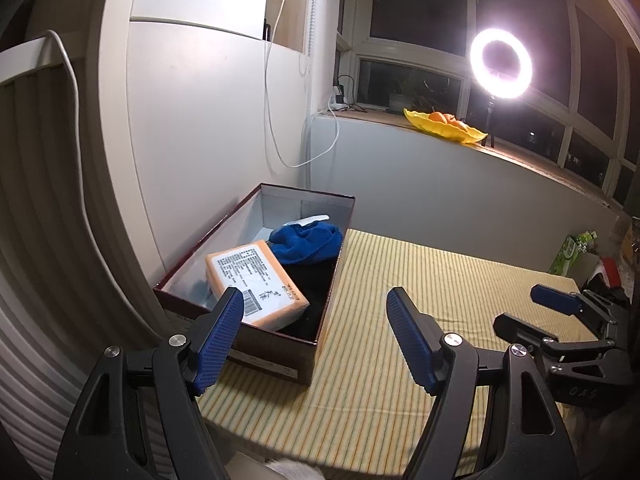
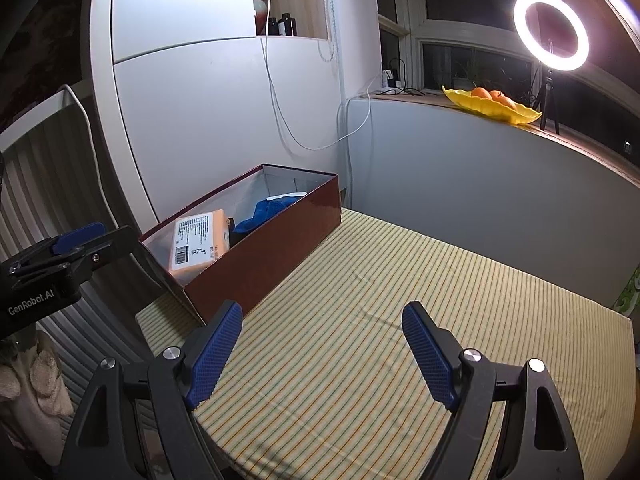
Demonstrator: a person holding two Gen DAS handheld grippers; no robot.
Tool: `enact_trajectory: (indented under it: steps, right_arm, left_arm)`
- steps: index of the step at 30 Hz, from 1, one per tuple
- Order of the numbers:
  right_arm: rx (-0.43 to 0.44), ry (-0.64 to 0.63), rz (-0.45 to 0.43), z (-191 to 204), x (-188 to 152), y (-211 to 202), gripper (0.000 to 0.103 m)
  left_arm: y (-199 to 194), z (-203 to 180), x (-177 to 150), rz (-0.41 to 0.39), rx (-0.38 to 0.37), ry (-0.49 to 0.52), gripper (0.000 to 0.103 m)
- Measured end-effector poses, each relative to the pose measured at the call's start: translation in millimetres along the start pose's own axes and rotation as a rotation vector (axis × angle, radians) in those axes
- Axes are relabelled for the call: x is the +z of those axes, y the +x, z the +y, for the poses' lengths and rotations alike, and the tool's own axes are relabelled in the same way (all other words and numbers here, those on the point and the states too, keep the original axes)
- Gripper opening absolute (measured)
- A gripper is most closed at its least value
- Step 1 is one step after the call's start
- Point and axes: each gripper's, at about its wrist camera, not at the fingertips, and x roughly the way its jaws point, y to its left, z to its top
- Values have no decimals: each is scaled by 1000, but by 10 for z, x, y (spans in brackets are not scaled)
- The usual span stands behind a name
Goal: Organize soft objects
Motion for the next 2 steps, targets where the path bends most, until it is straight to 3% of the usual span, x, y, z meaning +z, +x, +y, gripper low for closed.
enact_trajectory:
  steps: [2]
  right_arm:
    - [2,-1,2,-2,-10,8,79]
  left_arm:
    - [-10,-8,-10,-2,2,1,74]
